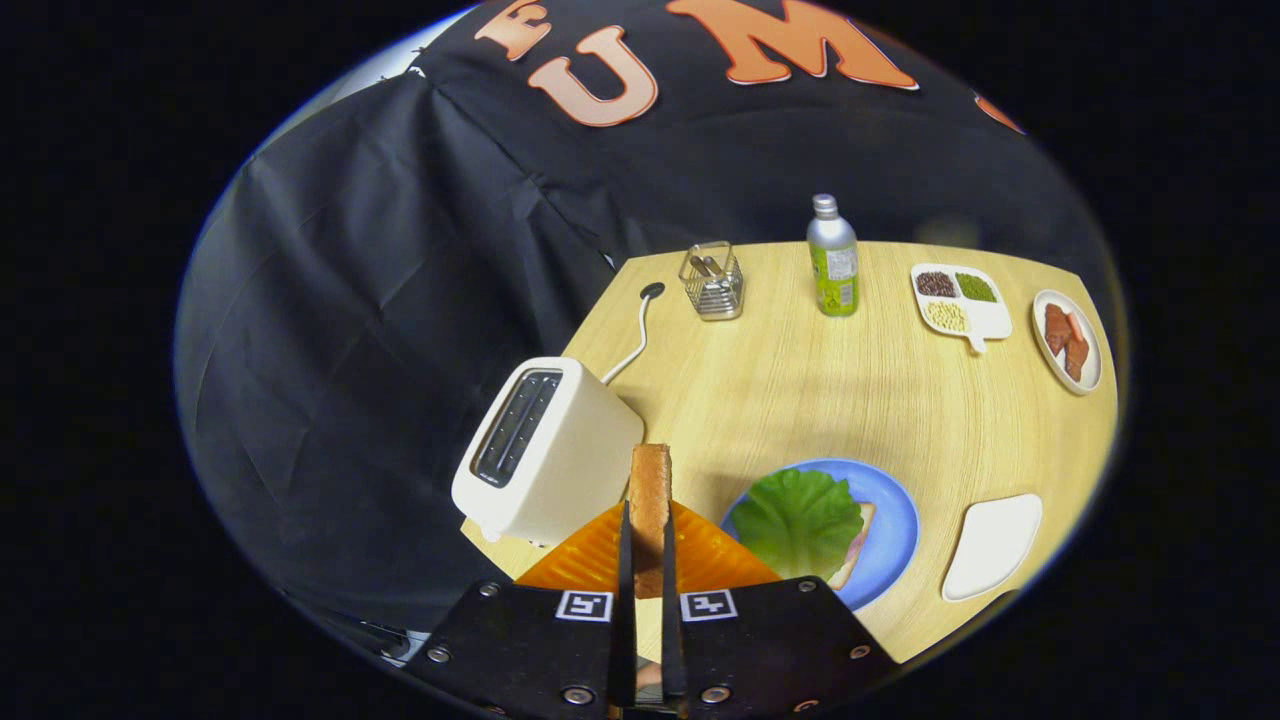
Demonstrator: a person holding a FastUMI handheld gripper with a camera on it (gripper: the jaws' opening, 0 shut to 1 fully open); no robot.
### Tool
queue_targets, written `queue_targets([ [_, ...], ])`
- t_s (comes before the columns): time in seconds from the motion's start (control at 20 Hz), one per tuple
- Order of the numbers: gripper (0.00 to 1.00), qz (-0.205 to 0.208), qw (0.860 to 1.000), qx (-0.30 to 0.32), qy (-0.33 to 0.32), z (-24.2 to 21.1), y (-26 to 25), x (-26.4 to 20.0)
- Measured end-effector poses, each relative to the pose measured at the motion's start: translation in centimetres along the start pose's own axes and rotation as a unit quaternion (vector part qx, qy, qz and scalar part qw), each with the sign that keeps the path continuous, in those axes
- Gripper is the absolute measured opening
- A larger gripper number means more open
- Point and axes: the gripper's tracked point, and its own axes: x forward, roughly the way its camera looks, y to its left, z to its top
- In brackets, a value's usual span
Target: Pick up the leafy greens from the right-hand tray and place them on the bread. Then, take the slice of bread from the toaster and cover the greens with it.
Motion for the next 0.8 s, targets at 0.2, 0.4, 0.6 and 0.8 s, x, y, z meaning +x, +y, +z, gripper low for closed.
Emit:
queue_targets([
  [0.2,0.11,0.002,1.0,0.014,0.004,-1.5,-2.7,0.8],
  [0.4,0.11,0.005,0.999,0.036,0.009,-3.1,-5.3,1.4],
  [0.6,0.1,0.014,0.998,0.063,0.005,-4.1,-7.8,1.7],
  [0.8,0.1,0.035,0.994,0.099,-0.003,-5.4,-10.4,2.3],
])
